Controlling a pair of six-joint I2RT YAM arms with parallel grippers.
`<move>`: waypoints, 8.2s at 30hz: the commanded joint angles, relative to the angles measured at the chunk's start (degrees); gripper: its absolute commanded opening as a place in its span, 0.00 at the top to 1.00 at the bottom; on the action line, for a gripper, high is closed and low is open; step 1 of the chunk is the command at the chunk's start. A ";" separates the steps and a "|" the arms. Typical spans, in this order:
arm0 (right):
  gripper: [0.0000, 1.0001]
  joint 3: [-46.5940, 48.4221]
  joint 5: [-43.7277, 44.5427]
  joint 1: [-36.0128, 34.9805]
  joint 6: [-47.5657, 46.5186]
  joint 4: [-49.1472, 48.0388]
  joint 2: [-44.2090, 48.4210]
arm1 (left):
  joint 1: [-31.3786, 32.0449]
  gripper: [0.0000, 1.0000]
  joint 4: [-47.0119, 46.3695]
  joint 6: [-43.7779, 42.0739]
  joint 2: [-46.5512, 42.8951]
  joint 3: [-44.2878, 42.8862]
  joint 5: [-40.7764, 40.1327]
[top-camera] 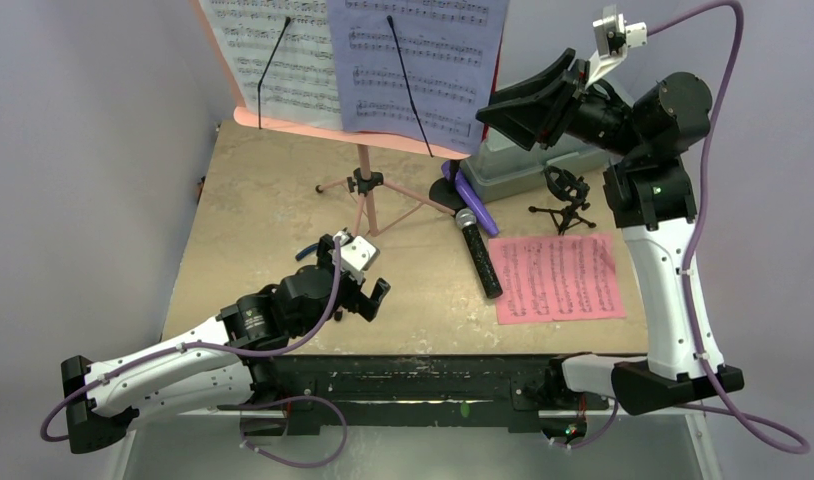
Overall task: Pack up the instrument practice props
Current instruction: Pick up the sheet music from the music stand, then place the sheet music at the center of the board, then pick up the sheet music from the music stand.
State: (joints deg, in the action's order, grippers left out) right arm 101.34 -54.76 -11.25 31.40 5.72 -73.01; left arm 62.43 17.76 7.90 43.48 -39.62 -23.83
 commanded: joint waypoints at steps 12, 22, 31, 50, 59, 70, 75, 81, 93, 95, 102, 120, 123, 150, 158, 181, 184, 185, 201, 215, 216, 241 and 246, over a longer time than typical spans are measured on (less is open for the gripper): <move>0.69 5.51 2.27 -1.86 -3.96 0.26 -1.55 | 0.08 0.00 -0.62 -0.43 -0.07 -0.07 0.57; 0.86 7.30 4.34 -2.07 -4.79 0.78 -3.07 | -0.03 0.00 -0.62 -0.34 0.20 0.02 1.05; 1.00 14.32 1.41 -0.66 -8.98 3.69 -1.52 | -0.12 0.01 -0.37 -0.14 -0.04 0.06 1.41; 1.00 22.67 -4.84 16.81 -13.21 12.06 6.30 | -0.05 0.01 -0.19 -0.06 -2.30 0.15 2.20; 1.00 18.03 3.76 19.06 -23.95 25.78 12.28 | -0.12 0.01 -0.03 -0.01 -3.13 0.06 2.78; 1.00 3.45 19.49 18.91 -46.85 41.63 24.23 | -0.08 0.01 0.04 -0.01 -3.41 -0.02 3.71; 1.00 -1.90 24.94 18.89 -56.31 49.49 31.07 | -0.12 0.01 0.00 0.01 -3.25 -0.10 3.88; 1.00 -12.42 31.59 18.89 -63.65 55.66 35.57 | -0.12 0.01 -0.09 -0.06 -2.48 -0.15 4.05; 1.00 -27.95 32.38 18.89 -75.87 62.35 29.34 | -0.21 0.01 0.18 0.12 -2.48 -0.09 3.93; 1.00 -28.46 34.51 18.89 -78.00 63.15 28.72 | -0.21 0.01 0.13 0.12 -2.54 -0.16 4.01; 1.00 -28.89 40.70 18.89 -85.59 69.16 26.87 | -0.21 0.01 0.18 0.13 -2.36 -0.11 4.24; 1.00 -41.23 61.19 18.89 -88.05 51.53 19.38 | -0.21 0.01 0.30 0.19 -2.15 -0.11 4.41; 1.00 -42.37 61.67 18.89 -86.74 45.10 16.55 | -0.21 0.01 0.35 0.18 -2.22 -0.15 4.41; 0.54 -56.95 59.67 18.89 -79.68 17.50 14.24 | -0.21 0.01 0.42 0.02 -1.49 -0.19 4.67; 0.40 -58.15 56.91 18.89 -77.39 19.96 18.26 | -0.21 0.01 0.31 0.02 -1.65 -0.20 4.76; 0.27 -49.16 3.74 18.80 -71.99 41.44 24.84 | -0.21 0.01 -2.94 -0.24 -5.95 0.42 4.76; 0.26 -49.09 -0.46 18.80 -71.66 41.54 24.53 | -0.22 0.01 -3.44 -0.23 -5.60 0.20 5.02; 0.26 -49.24 -1.59 18.76 -72.44 42.09 24.44 | -0.21 0.01 -3.81 0.04 -5.46 -0.03 5.36; 0.22 -38.60 -17.92 18.80 -84.47 54.60 16.40 | -0.21 0.01 -10.33 2.05 -2.04 -3.83 6.72; 0.28 -28.58 -20.07 17.68 2.48 -11.61 20.42 | -0.21 0.01 -1.57 -2.21 -3.05 0.20 -0.71; 0.29 -28.17 -19.43 17.36 6.53 -15.03 19.82 | -0.21 0.01 -1.46 -2.22 -3.32 0.39 -0.69; 0.34 -11.60 -9.84 7.61 21.00 -14.46 6.16 | -0.38 0.01 0.07 -1.83 -2.18 0.06 0.26; 0.35 -11.38 -9.75 6.90 20.59 -14.50 5.63 | -0.47 0.01 0.17 -1.83 -2.04 0.03 0.37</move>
State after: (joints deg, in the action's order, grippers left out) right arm 87.42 -65.45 -3.75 51.59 -7.03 -67.37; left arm 62.26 18.57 6.57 41.41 -39.35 -23.79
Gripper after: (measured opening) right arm 0.655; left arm 0.992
